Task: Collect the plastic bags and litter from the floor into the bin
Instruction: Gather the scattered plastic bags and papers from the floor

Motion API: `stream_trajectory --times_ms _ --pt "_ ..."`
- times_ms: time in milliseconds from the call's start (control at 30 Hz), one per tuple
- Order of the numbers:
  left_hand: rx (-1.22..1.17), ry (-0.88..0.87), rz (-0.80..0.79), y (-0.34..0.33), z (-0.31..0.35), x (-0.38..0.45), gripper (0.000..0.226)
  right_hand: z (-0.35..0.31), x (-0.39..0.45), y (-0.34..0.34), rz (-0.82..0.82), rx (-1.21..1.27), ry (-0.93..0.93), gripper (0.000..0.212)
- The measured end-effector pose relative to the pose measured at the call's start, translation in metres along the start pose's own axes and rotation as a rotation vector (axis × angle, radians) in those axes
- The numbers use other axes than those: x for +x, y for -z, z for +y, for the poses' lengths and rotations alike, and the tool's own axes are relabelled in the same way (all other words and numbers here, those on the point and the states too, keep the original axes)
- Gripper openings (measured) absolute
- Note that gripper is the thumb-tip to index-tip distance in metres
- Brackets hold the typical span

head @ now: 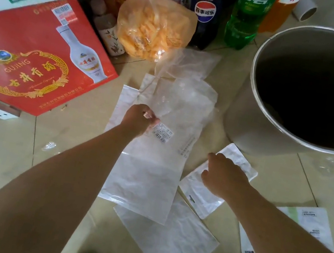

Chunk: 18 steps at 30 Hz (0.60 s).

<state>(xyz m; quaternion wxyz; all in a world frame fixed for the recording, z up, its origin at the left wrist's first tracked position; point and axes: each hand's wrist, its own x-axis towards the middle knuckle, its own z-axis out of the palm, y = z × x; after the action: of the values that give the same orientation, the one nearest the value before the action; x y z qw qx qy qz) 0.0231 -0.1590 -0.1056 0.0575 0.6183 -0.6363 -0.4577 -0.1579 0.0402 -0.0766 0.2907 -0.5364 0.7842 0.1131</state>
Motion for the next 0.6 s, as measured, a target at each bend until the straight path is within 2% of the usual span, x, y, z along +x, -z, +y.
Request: stream_trajectory --times_ms 67,167,200,267,333,400,533,600 --pt "0.239 -0.009 0.109 -0.007 -0.011 0.001 0.049 0.000 0.000 -0.001 -0.015 0.000 -0.001 0.034" --pt "0.499 0.079 0.135 -0.017 -0.017 -0.009 0.113 0.001 -0.001 -0.003 -0.029 0.002 0.003 0.035" --pt "0.515 0.112 0.134 -0.020 -0.017 -0.011 0.124 0.003 -0.001 -0.004 -0.028 0.003 0.002 0.035" --pt "0.535 0.165 0.158 -0.022 -0.015 -0.010 0.131 0.006 -0.001 -0.004 -0.026 0.000 -0.005 0.036" --pt "0.555 0.205 0.174 -0.020 -0.011 -0.006 0.127 0.008 -0.003 -0.003 -0.036 0.000 -0.016 0.039" --pt "0.503 0.202 0.176 -0.019 -0.012 -0.001 0.114 0.009 -0.004 -0.003 -0.052 0.000 -0.024 0.037" --pt "0.436 0.144 0.136 -0.022 -0.011 -0.006 0.053 0.008 -0.008 -0.002 -0.058 0.013 -0.025 0.033" --pt "0.436 0.150 0.098 -0.025 -0.010 -0.012 0.036 0.007 -0.009 -0.001 -0.056 0.031 -0.023 0.033"
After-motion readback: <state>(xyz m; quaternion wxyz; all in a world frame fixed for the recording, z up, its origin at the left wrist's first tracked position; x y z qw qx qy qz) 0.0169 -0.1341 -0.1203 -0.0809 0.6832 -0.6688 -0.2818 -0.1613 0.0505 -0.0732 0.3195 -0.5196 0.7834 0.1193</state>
